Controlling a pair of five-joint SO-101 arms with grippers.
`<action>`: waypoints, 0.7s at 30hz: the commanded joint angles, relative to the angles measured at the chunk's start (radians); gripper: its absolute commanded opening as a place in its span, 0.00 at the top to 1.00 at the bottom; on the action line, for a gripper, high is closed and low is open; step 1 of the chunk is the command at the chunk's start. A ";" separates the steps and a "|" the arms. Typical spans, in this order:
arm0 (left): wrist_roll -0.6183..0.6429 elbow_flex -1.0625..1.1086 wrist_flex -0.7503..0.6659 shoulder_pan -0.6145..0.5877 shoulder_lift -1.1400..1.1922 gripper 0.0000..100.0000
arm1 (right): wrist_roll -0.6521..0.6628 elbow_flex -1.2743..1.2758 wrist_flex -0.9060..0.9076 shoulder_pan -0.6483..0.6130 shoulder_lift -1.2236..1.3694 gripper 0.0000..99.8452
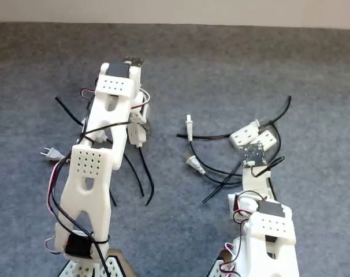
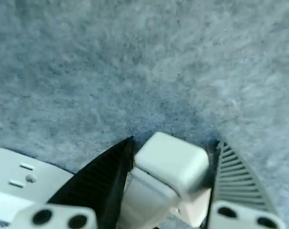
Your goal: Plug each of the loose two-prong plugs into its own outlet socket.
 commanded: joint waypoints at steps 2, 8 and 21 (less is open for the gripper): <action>0.006 -0.002 0.009 0.001 -0.005 0.74 | -0.009 0.001 -0.036 0.007 -0.004 0.99; 0.006 -0.005 0.008 0.007 -0.021 0.88 | -0.011 0.001 -0.036 0.007 -0.004 0.99; -0.038 -0.188 0.006 0.013 -0.024 0.99 | -0.012 0.001 -0.036 0.007 -0.004 0.99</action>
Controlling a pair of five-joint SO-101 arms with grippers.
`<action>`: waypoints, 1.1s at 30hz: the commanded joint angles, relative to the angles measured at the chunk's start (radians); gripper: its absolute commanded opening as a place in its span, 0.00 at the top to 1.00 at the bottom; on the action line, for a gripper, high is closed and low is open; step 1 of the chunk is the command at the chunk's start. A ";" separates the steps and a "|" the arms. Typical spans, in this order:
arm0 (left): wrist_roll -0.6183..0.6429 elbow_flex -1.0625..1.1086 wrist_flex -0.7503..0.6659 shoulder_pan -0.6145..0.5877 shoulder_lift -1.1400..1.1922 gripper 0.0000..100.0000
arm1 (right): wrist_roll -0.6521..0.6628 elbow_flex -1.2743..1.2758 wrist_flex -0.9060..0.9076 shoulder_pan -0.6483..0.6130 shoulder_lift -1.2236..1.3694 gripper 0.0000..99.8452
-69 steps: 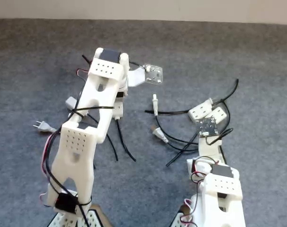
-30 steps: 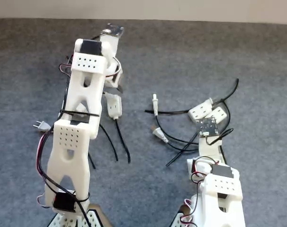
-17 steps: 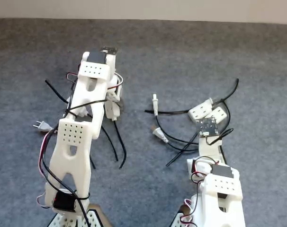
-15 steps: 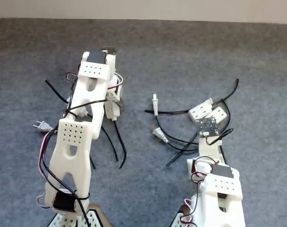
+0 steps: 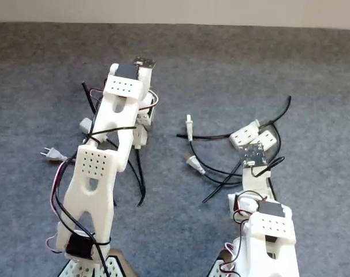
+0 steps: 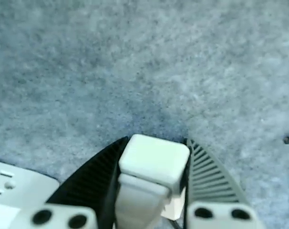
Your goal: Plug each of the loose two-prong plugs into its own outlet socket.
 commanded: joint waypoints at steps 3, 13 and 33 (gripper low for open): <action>-0.012 -0.331 -0.075 -0.018 -0.024 0.99 | -0.009 0.001 -0.036 0.007 -0.004 0.99; -0.020 -0.351 -0.552 -0.030 -0.022 0.99 | -0.009 0.001 -0.036 0.008 -0.004 0.99; -0.095 -0.483 -0.766 -0.033 -0.030 0.79 | -0.006 0.001 -0.036 0.005 -0.004 0.99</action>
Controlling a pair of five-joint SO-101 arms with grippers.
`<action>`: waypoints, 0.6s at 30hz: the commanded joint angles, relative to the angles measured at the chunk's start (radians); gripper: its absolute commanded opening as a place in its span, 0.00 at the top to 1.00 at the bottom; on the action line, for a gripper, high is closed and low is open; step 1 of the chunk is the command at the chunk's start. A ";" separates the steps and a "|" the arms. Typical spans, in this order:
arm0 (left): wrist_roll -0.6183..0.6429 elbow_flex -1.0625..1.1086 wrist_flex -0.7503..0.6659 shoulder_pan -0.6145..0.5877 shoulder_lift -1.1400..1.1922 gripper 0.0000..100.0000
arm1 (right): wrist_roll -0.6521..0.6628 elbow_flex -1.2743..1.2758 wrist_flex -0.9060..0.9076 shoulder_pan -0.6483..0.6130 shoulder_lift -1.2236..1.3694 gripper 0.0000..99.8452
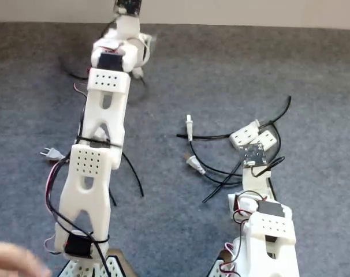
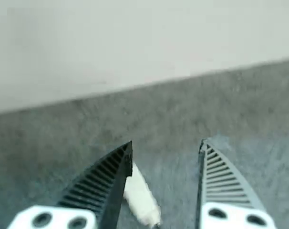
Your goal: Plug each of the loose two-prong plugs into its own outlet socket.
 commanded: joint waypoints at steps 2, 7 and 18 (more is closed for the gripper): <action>0.003 -0.263 0.008 0.004 -0.033 0.82 | -0.006 0.001 -0.036 0.005 -0.004 0.99; 0.006 -0.260 0.137 -0.042 -0.143 0.85 | -0.006 0.001 -0.036 0.005 -0.004 0.99; 0.009 -0.257 0.806 -0.223 -0.306 0.84 | -0.005 0.001 -0.036 0.004 -0.004 0.99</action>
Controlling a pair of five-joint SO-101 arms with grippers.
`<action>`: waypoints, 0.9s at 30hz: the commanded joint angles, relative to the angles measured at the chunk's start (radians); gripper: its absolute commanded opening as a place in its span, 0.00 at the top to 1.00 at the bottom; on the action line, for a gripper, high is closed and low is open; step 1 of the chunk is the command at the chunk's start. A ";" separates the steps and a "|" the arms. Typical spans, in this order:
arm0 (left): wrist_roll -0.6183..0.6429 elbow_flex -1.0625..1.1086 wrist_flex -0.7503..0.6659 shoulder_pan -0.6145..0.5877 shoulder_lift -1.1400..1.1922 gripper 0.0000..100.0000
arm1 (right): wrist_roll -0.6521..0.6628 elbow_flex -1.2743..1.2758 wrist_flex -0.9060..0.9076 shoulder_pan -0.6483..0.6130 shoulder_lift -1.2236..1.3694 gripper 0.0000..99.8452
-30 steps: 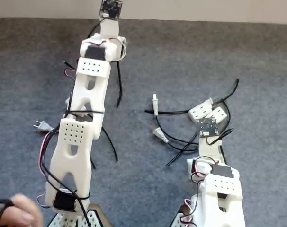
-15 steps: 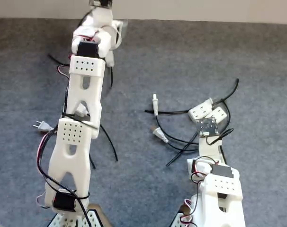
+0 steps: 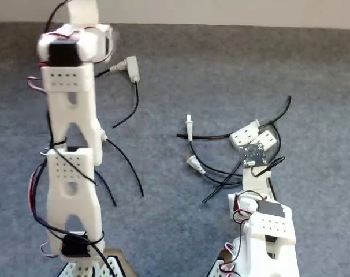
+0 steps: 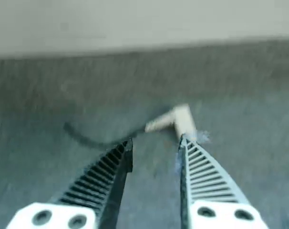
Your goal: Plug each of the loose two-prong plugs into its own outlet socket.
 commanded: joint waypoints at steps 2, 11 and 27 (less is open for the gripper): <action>0.011 -0.021 0.157 -0.134 -0.107 0.84 | -0.005 0.001 -0.036 0.004 -0.004 0.99; 0.008 0.423 0.160 -0.294 -0.260 0.84 | -0.005 0.001 -0.036 0.004 -0.004 0.99; 0.563 1.124 0.120 -0.168 -0.406 0.84 | -0.005 0.001 -0.035 0.004 -0.004 0.99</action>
